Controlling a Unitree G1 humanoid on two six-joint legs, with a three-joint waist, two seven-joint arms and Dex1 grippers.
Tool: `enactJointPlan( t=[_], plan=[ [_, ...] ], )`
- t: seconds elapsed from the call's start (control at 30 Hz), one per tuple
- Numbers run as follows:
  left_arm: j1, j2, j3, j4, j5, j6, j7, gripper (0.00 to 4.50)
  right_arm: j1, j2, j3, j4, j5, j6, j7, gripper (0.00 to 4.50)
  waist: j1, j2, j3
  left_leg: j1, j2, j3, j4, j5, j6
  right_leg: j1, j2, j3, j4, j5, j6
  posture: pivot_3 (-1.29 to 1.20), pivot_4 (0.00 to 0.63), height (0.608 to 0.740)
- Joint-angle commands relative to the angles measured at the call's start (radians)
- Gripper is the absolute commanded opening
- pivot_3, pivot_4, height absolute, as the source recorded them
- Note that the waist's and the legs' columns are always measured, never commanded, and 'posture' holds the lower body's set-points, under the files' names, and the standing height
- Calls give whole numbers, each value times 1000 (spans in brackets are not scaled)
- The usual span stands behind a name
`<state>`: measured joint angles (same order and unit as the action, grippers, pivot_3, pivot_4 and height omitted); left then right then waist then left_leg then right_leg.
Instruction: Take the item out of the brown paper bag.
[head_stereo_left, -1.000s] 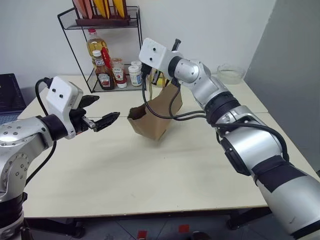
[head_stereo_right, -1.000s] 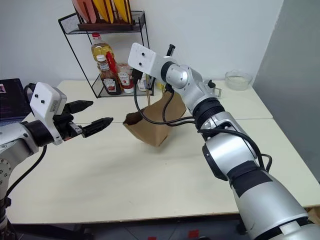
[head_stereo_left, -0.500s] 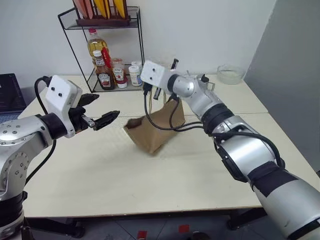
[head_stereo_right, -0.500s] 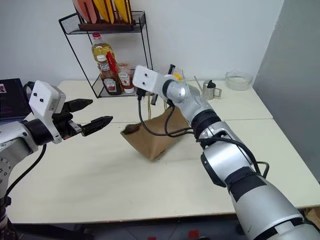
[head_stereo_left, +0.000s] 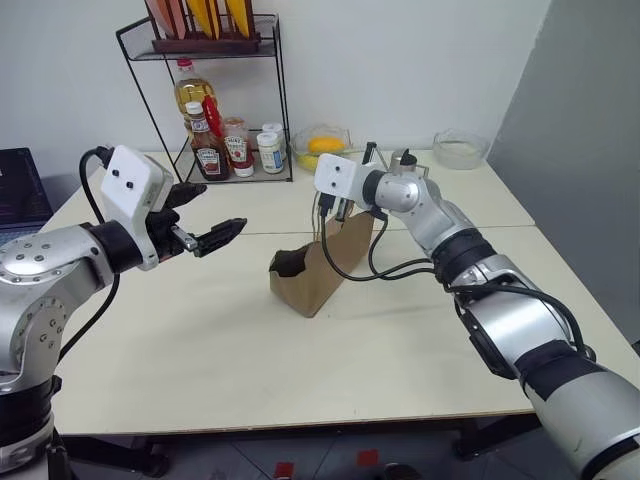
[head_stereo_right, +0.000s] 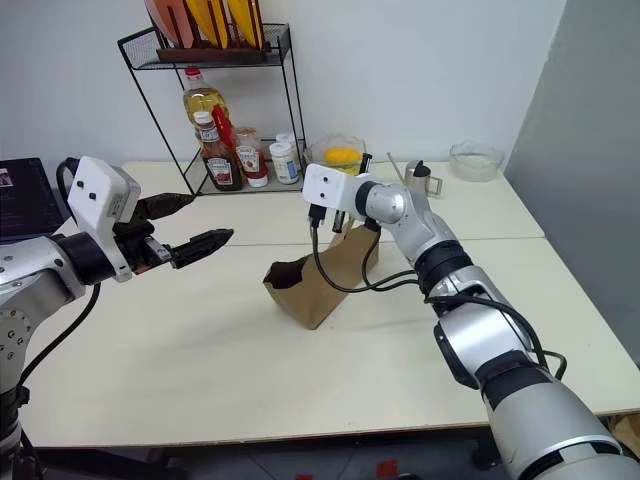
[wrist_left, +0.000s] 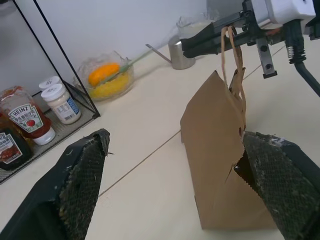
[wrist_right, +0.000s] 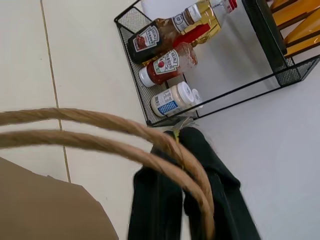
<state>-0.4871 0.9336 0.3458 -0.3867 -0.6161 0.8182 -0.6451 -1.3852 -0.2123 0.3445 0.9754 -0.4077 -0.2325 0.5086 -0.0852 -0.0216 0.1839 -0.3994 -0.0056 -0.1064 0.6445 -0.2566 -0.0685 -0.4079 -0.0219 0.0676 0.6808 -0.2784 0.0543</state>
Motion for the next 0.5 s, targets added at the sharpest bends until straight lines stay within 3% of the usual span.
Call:
enactJointPlan(
  t=[0.03,0.1,0.2,0.5],
  plan=[
    [-25,1,0,0,8,-28,0,4500,3,-22,-25,-84,32,-18,26,1290,0,0,0,0,0,0,0,0,0,0,0,0,0,0,0,0,150,740],
    [-28,2,-4,8,10,-34,-2,4500,16,-33,-31,-105,43,-21,44,2045,0,0,0,0,0,0,0,0,0,0,0,0,0,0,0,0,150,740],
    [-34,0,-15,15,12,-42,-1,4500,28,-55,-30,-125,47,-30,64,2822,0,0,0,0,0,0,0,0,0,0,0,0,0,0,0,0,150,740],
    [-44,1,-22,33,15,-52,-3,4500,32,-96,-22,-170,53,-52,107,2822,0,0,0,0,0,0,0,0,0,0,0,0,0,0,0,0,150,740]
  ],
)
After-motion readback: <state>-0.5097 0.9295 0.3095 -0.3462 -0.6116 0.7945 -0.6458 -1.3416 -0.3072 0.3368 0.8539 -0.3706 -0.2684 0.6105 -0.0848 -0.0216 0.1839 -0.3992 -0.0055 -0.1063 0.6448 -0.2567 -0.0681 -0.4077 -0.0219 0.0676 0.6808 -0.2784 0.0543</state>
